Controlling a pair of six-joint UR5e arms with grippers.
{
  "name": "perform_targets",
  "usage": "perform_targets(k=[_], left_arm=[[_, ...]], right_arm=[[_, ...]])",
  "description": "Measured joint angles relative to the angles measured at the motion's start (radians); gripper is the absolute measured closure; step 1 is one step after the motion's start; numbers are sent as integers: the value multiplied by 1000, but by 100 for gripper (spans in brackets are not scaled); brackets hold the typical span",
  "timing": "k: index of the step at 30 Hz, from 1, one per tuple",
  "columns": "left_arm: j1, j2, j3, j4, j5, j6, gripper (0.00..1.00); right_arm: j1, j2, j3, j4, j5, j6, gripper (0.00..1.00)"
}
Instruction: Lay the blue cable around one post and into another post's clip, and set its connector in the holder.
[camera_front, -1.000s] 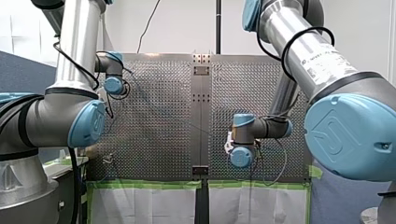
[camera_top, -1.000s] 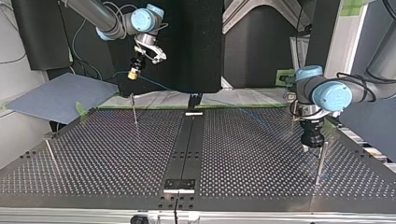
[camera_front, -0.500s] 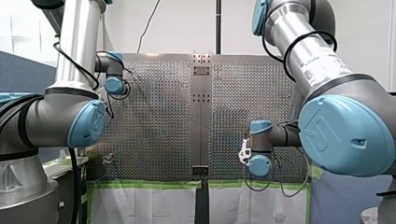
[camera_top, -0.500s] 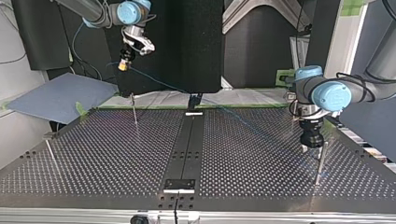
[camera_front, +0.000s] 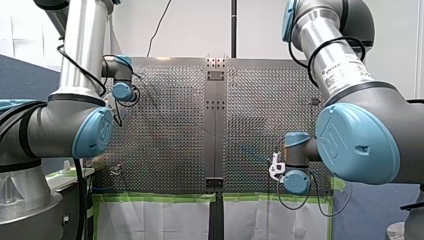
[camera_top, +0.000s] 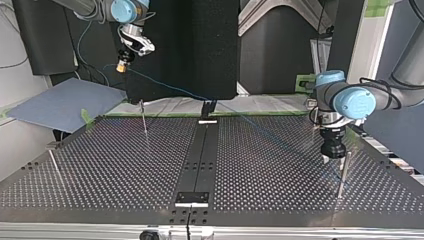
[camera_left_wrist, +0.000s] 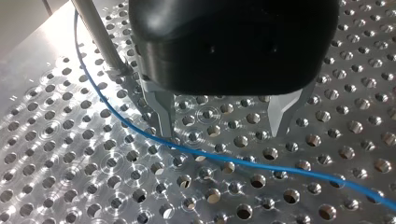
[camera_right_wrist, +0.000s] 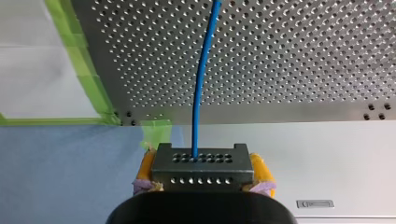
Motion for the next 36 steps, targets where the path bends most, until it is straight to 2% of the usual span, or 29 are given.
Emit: perform_targets(k=[9, 15, 23, 30, 36], left_arm=[[1, 0, 0, -1, -2, 11, 0], [1, 0, 0, -2, -2, 16, 0], [7, 0, 0, -2, -2, 17, 0], [6, -1, 0, -2, -1, 18, 0], [5, -1, 0, -2, 0, 18, 0]], right_arm=[[-77, 52, -58, -28, -77, -21, 100], [-121, 101, -95, -53, -127, -19, 100], [-142, 176, -110, -65, -201, -28, 100], [-157, 235, -112, -111, -261, -32, 100], [-177, 265, -113, -124, -311, -42, 100]])
